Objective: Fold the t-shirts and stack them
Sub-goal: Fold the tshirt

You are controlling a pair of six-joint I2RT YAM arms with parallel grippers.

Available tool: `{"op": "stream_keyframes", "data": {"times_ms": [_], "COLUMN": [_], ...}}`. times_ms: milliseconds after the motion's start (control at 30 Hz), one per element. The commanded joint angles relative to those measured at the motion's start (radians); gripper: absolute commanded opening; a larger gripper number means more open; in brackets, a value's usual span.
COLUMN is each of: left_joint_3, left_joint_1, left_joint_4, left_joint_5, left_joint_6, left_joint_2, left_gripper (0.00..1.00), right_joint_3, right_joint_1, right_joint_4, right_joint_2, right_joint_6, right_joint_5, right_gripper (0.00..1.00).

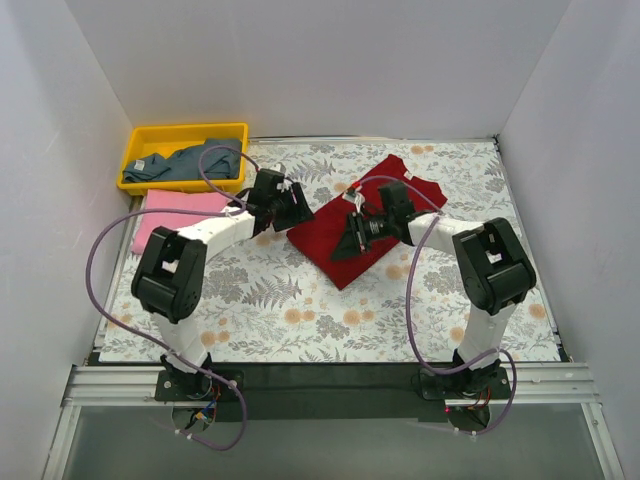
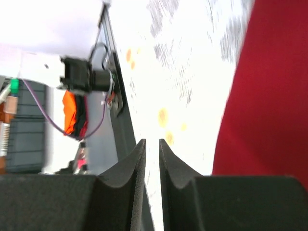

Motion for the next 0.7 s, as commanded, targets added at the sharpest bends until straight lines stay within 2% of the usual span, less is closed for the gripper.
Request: {"op": "stream_keyframes", "data": {"times_ms": [0, 100, 233, 367, 433, 533, 667], "left_joint_3": [0.052, 0.052, -0.061, -0.227, -0.276, -0.376, -0.475], "left_joint_1": [0.009, 0.020, 0.030, 0.035, 0.038, 0.038, 0.040], "left_joint_4": [-0.056, -0.127, -0.134, -0.137, -0.150, -0.142, -0.119], "left_joint_5": [-0.075, -0.117, -0.193, -0.246, -0.267, -0.298, -0.364], "left_joint_6": [0.025, 0.039, 0.076, 0.120, 0.125, 0.134, 0.154], "left_joint_2": [-0.165, -0.228, -0.338, -0.459, -0.543, -0.640, -0.778], "left_gripper": [0.56, 0.58, 0.60, 0.68, 0.69, 0.77, 0.77], "right_joint_3": [0.125, 0.224, 0.307, 0.320, 0.299, 0.276, 0.279], "right_joint_1": [0.007, 0.027, 0.038, 0.029, 0.016, 0.003, 0.007], "right_joint_4": [0.062, 0.071, 0.076, 0.076, 0.076, 0.073, 0.073], "right_joint_2": [0.051, 0.152, 0.280, 0.395, 0.412, 0.415, 0.359], "right_joint_6": [0.055, 0.062, 0.056, 0.026, 0.002, -0.021, -0.007], "right_joint_5": [-0.013, -0.002, 0.013, 0.050, 0.072, 0.092, 0.079], "right_gripper": [0.21, 0.20, 0.20, 0.18, 0.17, 0.17, 0.17]}}
